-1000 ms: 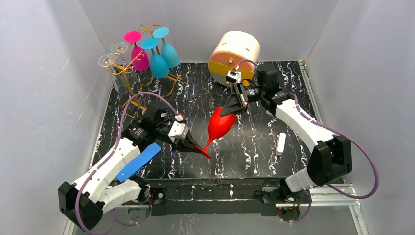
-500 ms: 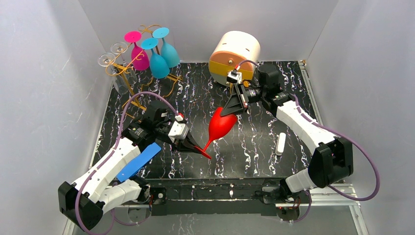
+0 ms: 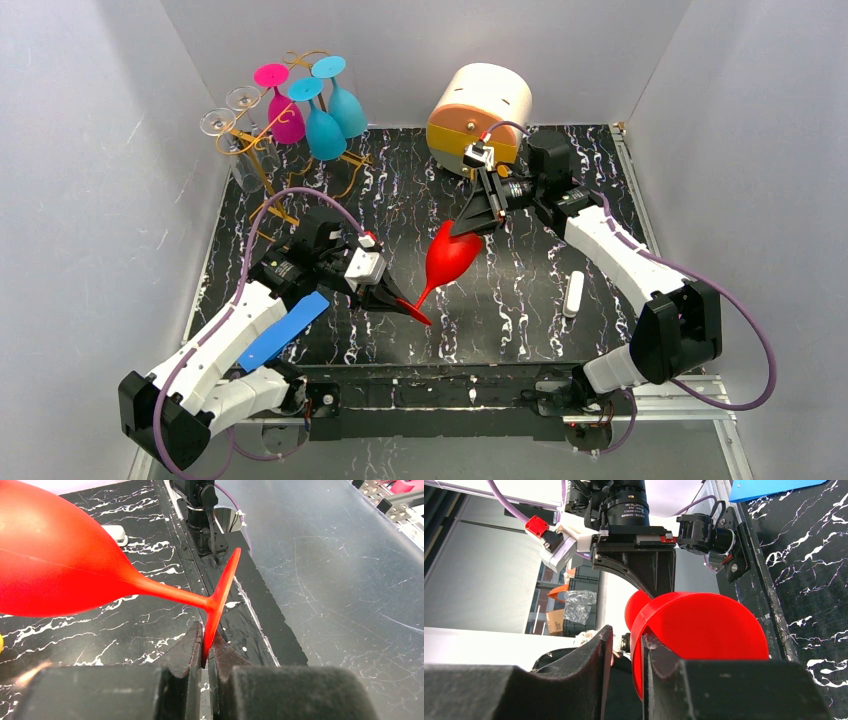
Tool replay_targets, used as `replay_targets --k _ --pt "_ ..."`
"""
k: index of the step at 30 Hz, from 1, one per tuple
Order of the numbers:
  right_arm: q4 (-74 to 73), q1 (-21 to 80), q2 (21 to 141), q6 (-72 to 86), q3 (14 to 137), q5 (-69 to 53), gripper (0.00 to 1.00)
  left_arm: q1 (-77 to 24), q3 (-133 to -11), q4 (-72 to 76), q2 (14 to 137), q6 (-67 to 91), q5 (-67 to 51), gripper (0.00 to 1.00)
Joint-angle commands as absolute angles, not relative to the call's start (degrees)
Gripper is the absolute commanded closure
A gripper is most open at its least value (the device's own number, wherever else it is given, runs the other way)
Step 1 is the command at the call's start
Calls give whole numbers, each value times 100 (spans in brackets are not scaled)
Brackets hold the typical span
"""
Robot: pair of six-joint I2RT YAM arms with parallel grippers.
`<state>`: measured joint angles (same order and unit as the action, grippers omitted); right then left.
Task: Take the wine glass off the wine glass rack
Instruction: Place the wine glass at the center of the board.
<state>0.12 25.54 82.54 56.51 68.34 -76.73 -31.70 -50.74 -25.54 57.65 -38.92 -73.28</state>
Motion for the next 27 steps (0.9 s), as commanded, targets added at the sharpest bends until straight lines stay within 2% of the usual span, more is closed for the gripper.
replay_targets --k 1,4,7,8,9,10,11,14,15,18,19,20,21,27 --pt "90 2577 8143 5585 6926 -7885 71 -3155 -5042 -2839 5639 -3806 -7114 100" --pt "34 2562 8092 5510 6924 -7811 96 -3156 -4993 -2872 5570 -3759 -7011 100" --pt "-291 2561 8068 5313 6983 -7642 99 -3162 -4989 -2886 5546 -3746 -6961 100" --pt "-413 2558 8068 5195 7024 -7591 99 -3157 -5006 -2891 5546 -3743 -6935 99" --pt "-708 2566 8083 5004 7079 -7457 99 -3160 -5039 -2883 5554 -3689 -6896 93" --pt "-1065 2565 8109 4746 7158 -7268 99 -3159 -5133 -2891 5591 -3566 -6979 77" --pt "-1393 2562 8117 4432 7222 -7026 99 -3159 -5192 -2896 5588 -3516 -7100 49" --pt "-2110 2563 7994 3937 7241 -5916 99 -3155 -4962 -2962 5208 -3442 -6636 3" --pt "-2363 2558 7966 3836 7272 -5540 99 -3155 -4884 -2966 5099 -3425 -6448 2" --pt "-3447 2566 7836 3254 7369 -3495 99 -3155 -4847 -2497 4957 -2442 -4548 2" --pt "-3544 2560 7763 3220 7314 -3050 99 -3162 -4873 -2412 4960 -2387 -4439 2" --pt "-3813 2562 7666 3188 7323 -2230 99 -3155 -4827 -2120 4946 -2093 -4150 2" --pt "-4070 2561 7518 2915 7370 -1189 99 -3155 -4645 -1592 4915 -1259 -3312 2" --pt "-4085 2562 6757 2530 7063 1008 99 -3155 -4549 -1063 5039 -752 -2195 2"
